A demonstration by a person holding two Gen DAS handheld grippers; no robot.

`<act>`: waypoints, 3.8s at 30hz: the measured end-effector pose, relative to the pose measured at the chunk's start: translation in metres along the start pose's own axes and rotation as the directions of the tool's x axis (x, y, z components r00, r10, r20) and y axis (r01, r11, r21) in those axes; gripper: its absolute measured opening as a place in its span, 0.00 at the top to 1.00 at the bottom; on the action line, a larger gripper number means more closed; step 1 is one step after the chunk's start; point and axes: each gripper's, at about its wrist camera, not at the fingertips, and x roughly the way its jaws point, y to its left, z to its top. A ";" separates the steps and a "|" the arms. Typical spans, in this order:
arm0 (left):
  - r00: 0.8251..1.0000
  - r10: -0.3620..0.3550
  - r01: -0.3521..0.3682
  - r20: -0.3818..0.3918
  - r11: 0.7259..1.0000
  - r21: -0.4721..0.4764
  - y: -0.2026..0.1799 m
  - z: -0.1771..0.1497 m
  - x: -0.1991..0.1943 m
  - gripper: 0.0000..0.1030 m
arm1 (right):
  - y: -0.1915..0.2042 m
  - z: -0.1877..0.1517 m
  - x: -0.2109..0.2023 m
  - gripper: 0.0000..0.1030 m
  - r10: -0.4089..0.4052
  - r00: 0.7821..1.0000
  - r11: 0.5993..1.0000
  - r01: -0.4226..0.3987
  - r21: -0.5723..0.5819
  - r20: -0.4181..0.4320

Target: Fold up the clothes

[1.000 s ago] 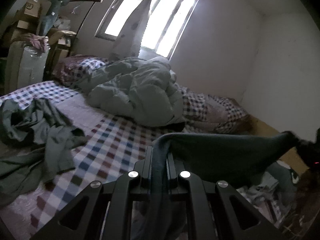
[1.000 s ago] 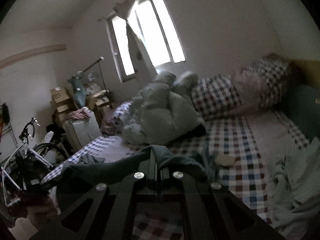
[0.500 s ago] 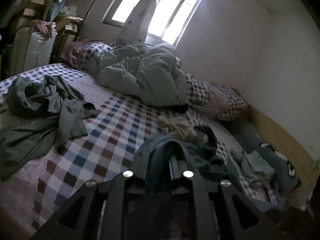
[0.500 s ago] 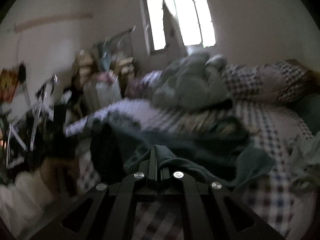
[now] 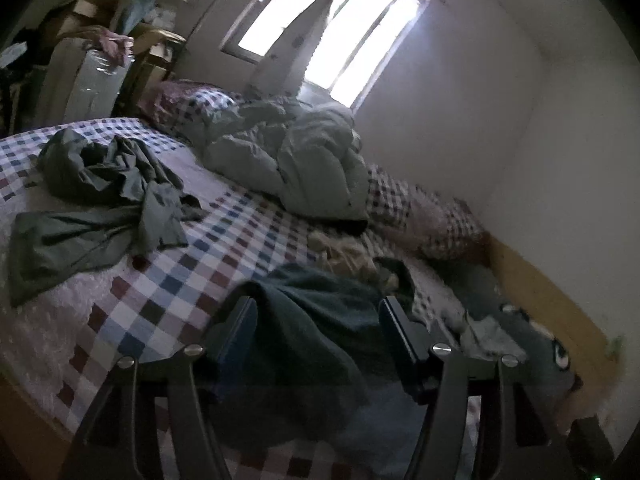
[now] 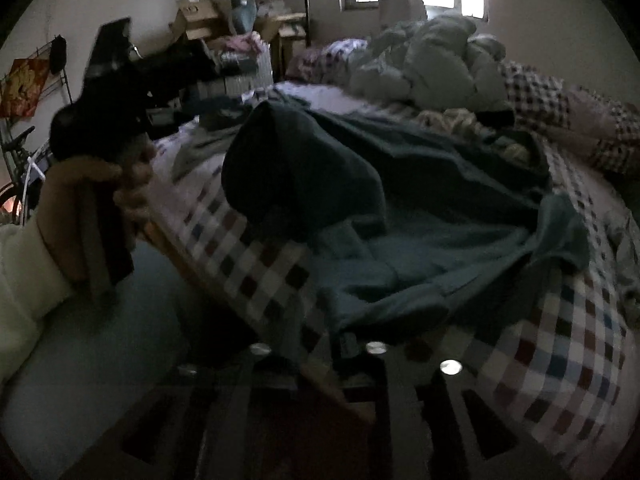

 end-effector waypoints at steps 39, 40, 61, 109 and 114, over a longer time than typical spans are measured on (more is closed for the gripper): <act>0.959 -0.130 0.202 -0.253 0.936 0.287 -0.125 -0.086 0.028 0.34 | -0.131 -0.013 -0.071 0.53 -0.154 0.985 0.926 0.117 0.360 0.076; 0.956 -0.119 0.200 -0.269 0.933 0.298 -0.131 -0.092 0.031 0.34 | -0.139 -0.009 -0.071 0.53 -0.173 0.981 0.920 0.130 0.369 0.085; 0.926 0.231 0.021 -0.299 0.759 0.651 -0.223 -0.222 0.059 0.34 | -0.207 0.000 -0.045 0.53 -0.284 0.948 0.854 0.182 0.488 0.143; 0.937 0.185 -0.012 -0.295 0.864 0.503 -0.192 -0.165 0.059 0.93 | -0.213 0.061 0.009 0.60 -0.205 0.978 0.913 0.175 0.369 0.044; 0.945 0.166 -0.013 -0.283 0.882 0.472 -0.184 -0.151 0.054 0.93 | -0.226 0.070 0.047 0.80 -0.238 0.969 0.906 0.244 0.347 -0.058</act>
